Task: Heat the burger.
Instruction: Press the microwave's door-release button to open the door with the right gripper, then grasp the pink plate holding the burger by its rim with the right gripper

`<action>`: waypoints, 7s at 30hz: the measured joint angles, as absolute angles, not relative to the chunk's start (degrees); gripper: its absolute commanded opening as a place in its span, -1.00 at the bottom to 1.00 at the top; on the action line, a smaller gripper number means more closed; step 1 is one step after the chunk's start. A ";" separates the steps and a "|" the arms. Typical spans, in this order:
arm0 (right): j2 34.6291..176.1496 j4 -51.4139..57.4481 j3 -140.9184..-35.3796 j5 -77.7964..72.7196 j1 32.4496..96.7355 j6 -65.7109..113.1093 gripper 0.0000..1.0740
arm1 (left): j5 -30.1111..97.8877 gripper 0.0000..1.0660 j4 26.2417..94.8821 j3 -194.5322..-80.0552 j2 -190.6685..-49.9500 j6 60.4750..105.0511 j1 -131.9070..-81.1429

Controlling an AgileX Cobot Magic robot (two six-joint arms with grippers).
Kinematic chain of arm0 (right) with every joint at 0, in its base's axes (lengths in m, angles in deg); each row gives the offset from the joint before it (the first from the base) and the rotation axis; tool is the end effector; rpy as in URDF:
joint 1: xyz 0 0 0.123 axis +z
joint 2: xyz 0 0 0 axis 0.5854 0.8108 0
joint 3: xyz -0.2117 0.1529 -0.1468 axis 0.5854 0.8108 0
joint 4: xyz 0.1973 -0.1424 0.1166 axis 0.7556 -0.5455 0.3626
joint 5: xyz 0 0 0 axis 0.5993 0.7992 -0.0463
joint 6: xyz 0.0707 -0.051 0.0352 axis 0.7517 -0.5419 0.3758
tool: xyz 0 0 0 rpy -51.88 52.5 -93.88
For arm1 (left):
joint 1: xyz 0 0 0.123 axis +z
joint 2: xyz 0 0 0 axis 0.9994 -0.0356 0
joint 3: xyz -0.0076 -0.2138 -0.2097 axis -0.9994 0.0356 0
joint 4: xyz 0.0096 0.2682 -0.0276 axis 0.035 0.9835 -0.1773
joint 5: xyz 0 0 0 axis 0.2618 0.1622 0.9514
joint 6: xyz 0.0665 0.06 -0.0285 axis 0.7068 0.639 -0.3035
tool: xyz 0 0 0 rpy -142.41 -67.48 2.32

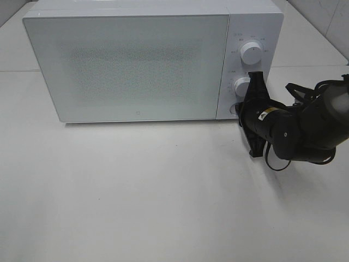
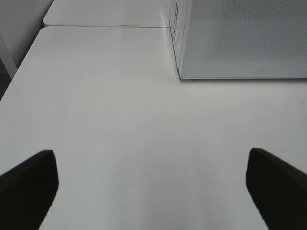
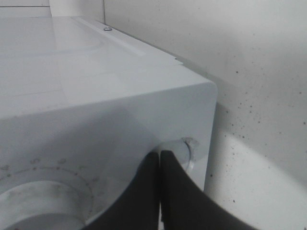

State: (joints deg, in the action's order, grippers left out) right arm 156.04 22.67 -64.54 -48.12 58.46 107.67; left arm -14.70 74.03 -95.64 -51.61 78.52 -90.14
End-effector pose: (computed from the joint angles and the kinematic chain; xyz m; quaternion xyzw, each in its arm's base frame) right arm 0.3533 0.1214 0.0812 0.5333 0.6363 0.4048 0.3833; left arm -0.0006 -0.0017 0.2860 0.0131 0.8474 -0.0223 0.5304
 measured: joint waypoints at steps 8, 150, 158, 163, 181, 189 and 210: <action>156.55 24.16 -65.40 -48.52 58.75 107.61 -1.00 | -14.70 0.92 74.03 -95.64 -51.61 78.52 -90.14; 113.64 -5.06 -69.18 33.13 61.90 -30.70 -0.03 | -14.70 0.92 74.03 -95.64 -51.61 78.52 -90.14; 114.56 -5.41 -69.41 29.86 62.30 -23.66 0.89 | -14.70 0.92 74.03 -95.64 -51.61 78.52 -90.14; 117.88 -5.98 -71.59 31.01 65.34 -22.28 0.86 | -14.70 0.92 74.03 -95.64 -51.61 78.52 -90.14; 132.49 -12.68 -85.17 29.63 71.41 -19.65 0.80 | -14.70 0.92 74.03 -95.64 -51.61 78.52 -90.14; 138.96 -14.11 -90.21 28.32 72.56 -17.87 0.77 | -14.70 0.92 74.03 -95.64 -51.61 78.52 -90.14; 152.26 -15.09 -104.82 28.03 73.19 -16.15 0.71 | -14.70 0.92 74.03 -95.64 -51.61 78.52 -90.14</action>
State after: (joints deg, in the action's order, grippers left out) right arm 152.26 -15.09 -104.82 28.03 73.19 -16.15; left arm -14.70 74.03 -95.64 -51.61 78.52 -90.14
